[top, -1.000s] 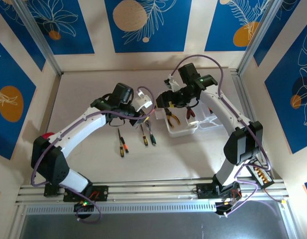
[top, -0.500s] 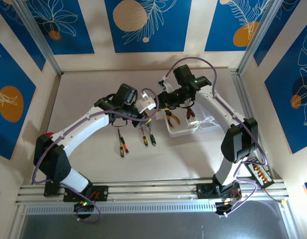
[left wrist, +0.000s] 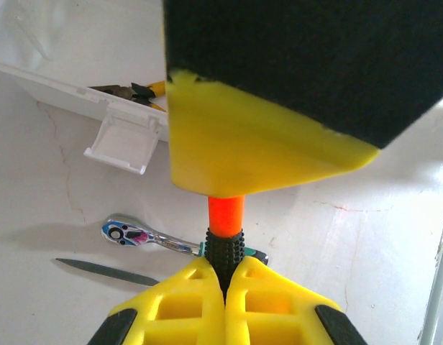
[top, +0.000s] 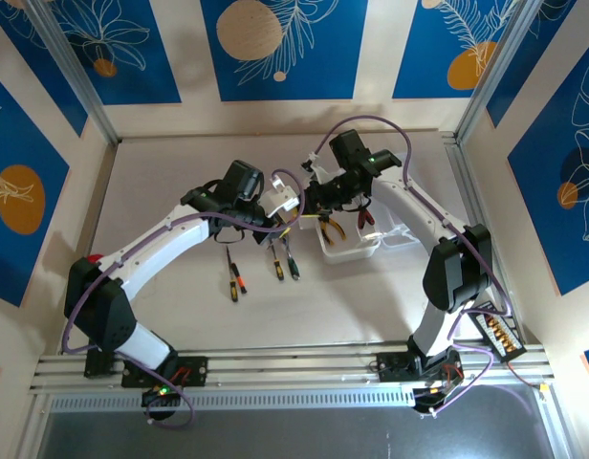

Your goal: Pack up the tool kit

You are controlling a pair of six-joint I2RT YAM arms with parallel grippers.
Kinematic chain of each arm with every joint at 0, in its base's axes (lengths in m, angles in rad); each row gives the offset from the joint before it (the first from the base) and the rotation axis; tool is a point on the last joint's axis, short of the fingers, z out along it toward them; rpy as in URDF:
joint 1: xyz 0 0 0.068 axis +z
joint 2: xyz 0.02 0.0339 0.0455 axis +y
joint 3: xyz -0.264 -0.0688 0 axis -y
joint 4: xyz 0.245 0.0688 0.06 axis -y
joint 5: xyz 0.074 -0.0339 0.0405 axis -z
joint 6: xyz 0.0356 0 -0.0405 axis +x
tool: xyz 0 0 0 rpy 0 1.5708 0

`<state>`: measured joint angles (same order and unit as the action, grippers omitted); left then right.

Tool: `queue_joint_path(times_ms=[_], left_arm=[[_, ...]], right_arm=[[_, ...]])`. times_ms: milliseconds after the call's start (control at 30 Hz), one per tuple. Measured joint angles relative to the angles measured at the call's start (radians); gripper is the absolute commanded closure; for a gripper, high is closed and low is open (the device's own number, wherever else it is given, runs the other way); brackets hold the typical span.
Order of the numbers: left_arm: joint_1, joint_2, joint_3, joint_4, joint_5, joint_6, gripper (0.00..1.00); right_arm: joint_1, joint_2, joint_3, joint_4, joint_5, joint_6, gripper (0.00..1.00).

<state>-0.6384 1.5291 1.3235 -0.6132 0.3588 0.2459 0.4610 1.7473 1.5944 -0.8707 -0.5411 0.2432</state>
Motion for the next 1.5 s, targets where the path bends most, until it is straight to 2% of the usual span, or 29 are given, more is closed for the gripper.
queue_joint_path(times_ms=[133,200,233,267,300,333,400,433,600,733,867,1067,1233,1500], left_arm=[[0.000,0.000,0.000,0.000,0.000,0.000,1.00],[0.000,0.000,0.000,-0.001,-0.001,0.000,1.00],[0.000,0.000,0.000,0.000,-0.004,0.000,0.91],[0.000,0.000,0.000,0.000,-0.008,0.001,0.71],[-0.001,0.000,0.000,0.000,-0.015,0.002,0.47],[-0.001,0.000,0.000,0.001,-0.023,-0.004,0.29],[-0.001,-0.001,0.000,0.007,-0.047,-0.005,0.06],[-0.001,-0.002,0.000,0.011,-0.067,-0.009,0.00],[0.020,-0.037,-0.033,0.053,-0.190,-0.052,0.00],[0.087,-0.059,-0.058,0.073,-0.252,-0.126,0.00],[0.146,-0.052,-0.079,0.079,-0.295,-0.196,0.00],[0.153,-0.023,-0.104,0.078,-0.308,-0.259,0.00],[0.153,-0.018,-0.112,0.075,-0.308,-0.279,0.00],[0.153,-0.015,-0.112,0.075,-0.307,-0.293,0.00]], right_arm=[[0.000,0.000,-0.005,0.005,-0.001,0.003,1.00],[0.000,0.000,-0.005,0.008,-0.001,0.003,1.00],[0.000,0.000,-0.007,0.011,0.001,0.003,1.00],[-0.001,0.000,-0.008,0.014,0.003,0.005,1.00],[-0.006,-0.003,-0.013,0.021,0.003,0.008,1.00],[-0.009,-0.005,-0.021,0.027,0.011,0.011,1.00],[-0.022,-0.021,-0.045,0.034,0.038,0.019,1.00],[-0.036,-0.035,-0.062,0.039,0.057,0.022,1.00],[-0.143,-0.179,-0.151,0.065,0.218,0.043,1.00],[-0.226,-0.366,-0.233,0.120,0.424,0.061,1.00],[-0.246,-0.517,-0.307,0.174,0.663,0.064,1.00],[-0.273,-0.580,-0.388,0.240,0.930,0.056,1.00],[-0.304,-0.567,-0.415,0.294,1.021,0.035,1.00],[-0.332,-0.492,-0.430,0.406,1.027,0.021,1.00]])
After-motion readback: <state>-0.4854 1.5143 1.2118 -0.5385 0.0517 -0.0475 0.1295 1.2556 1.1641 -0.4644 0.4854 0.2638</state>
